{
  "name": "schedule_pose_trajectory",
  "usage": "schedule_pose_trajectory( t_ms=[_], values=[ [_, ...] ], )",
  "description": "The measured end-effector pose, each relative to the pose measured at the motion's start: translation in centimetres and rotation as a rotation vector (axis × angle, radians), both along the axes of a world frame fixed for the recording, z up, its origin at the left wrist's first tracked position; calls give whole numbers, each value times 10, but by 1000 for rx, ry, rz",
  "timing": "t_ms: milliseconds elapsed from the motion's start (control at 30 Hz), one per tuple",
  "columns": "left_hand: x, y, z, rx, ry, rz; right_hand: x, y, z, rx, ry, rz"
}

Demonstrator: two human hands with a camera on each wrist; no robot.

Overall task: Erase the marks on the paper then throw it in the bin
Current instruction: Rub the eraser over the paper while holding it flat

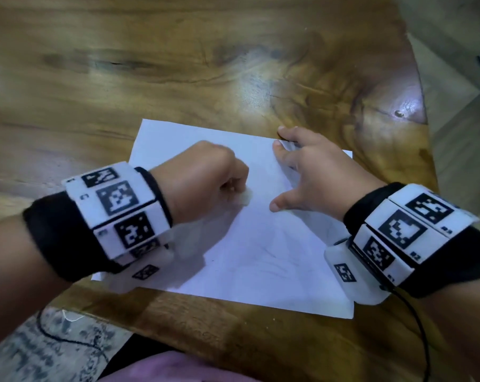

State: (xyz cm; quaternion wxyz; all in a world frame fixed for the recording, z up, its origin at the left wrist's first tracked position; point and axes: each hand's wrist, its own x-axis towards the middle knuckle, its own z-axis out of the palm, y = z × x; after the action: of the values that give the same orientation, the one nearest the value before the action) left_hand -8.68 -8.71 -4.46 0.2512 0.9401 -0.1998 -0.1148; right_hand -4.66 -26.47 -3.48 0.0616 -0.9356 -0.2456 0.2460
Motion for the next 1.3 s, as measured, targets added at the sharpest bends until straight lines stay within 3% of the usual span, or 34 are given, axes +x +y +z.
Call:
schedule_pose_trajectory(
  t_ms=[167, 233, 367, 433, 633, 800, 867, 1033, 1100, 1233, 1300],
  values=[
    [-59, 10, 4, 31, 260, -232, 0, -1, 0, 12, 6, 1],
    [-50, 11, 6, 19, 247, -223, 1, -1, -1, 12, 4, -3],
    [-5, -6, 7, -2, 53, -78, 1, -2, -1, 11, -2, -5],
    [-10, -11, 2, -14, 48, -75, 2, -2, -1, 20, 1, -2],
    [-68, 6, 3, -38, 279, -219, 1, -3, 1, 25, 26, -4],
    [-6, 0, 3, -40, 18, -28, 0, -1, 1, 13, 19, 5],
    [-3, 0, -1, -26, 15, -7, 0, -1, 2, 9, 15, 9],
    [-55, 11, -2, -12, 263, -187, 0, -1, 4, -2, 38, 4],
    [-50, 12, -2, 19, 300, -196, 0, -1, 5, -3, 40, 6],
    [3, -7, 1, 37, 55, -87, 1, -1, 5, -13, 41, 28],
    [23, -14, 0, 64, 29, 25, 2, -1, 5, -10, 36, 33]
  ],
)
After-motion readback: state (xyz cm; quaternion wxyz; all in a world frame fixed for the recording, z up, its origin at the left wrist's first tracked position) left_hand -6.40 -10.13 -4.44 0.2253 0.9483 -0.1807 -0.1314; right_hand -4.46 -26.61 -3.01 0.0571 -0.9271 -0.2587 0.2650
